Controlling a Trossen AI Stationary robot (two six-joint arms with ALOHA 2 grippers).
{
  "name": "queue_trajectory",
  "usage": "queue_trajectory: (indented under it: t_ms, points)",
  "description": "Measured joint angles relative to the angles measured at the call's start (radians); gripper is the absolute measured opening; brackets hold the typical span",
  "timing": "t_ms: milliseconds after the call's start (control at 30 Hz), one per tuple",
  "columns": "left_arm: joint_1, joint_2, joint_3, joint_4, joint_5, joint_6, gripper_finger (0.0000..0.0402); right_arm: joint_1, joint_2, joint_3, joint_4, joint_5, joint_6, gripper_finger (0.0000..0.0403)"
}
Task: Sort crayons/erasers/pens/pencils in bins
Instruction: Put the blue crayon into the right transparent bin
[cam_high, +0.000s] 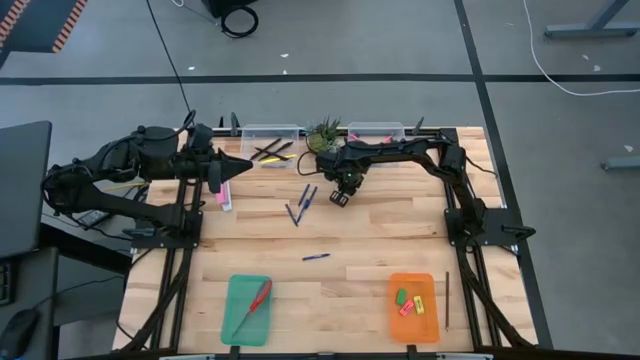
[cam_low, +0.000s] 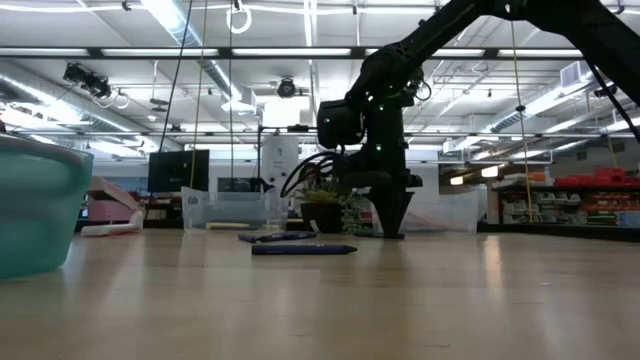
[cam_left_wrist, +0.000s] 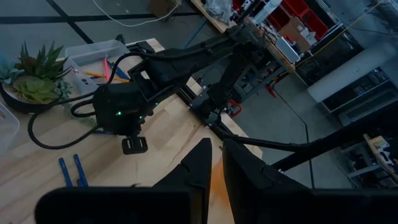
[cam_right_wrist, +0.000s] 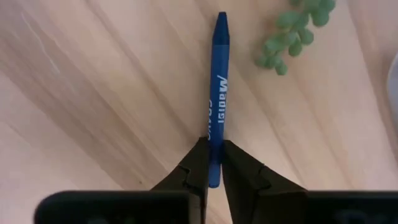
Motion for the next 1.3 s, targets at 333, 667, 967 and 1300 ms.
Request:
queue_trajectory:
  t_ms: [333,667,967,1300]
  points:
    - [0.0,0.0,0.0,0.003,0.0,0.004,0.0044,0.009,-0.022,-0.011,-0.049,-0.061,0.001,0.0034]
    - [0.0,0.0,0.0,0.003,0.0,0.009,0.0042,0.014,-0.114,-0.012,-0.155,-0.093,-0.031,0.0033]
    - [0.0,0.0,0.0,0.003,0.0,0.012,0.0042,-0.056,-0.281,-0.009,-0.148,0.0,-0.041,0.0033]
    - [0.0,0.0,0.0,0.003,0.0,0.011,0.004,-0.293,-0.348,-0.008,-0.143,0.018,-0.107,0.0033]
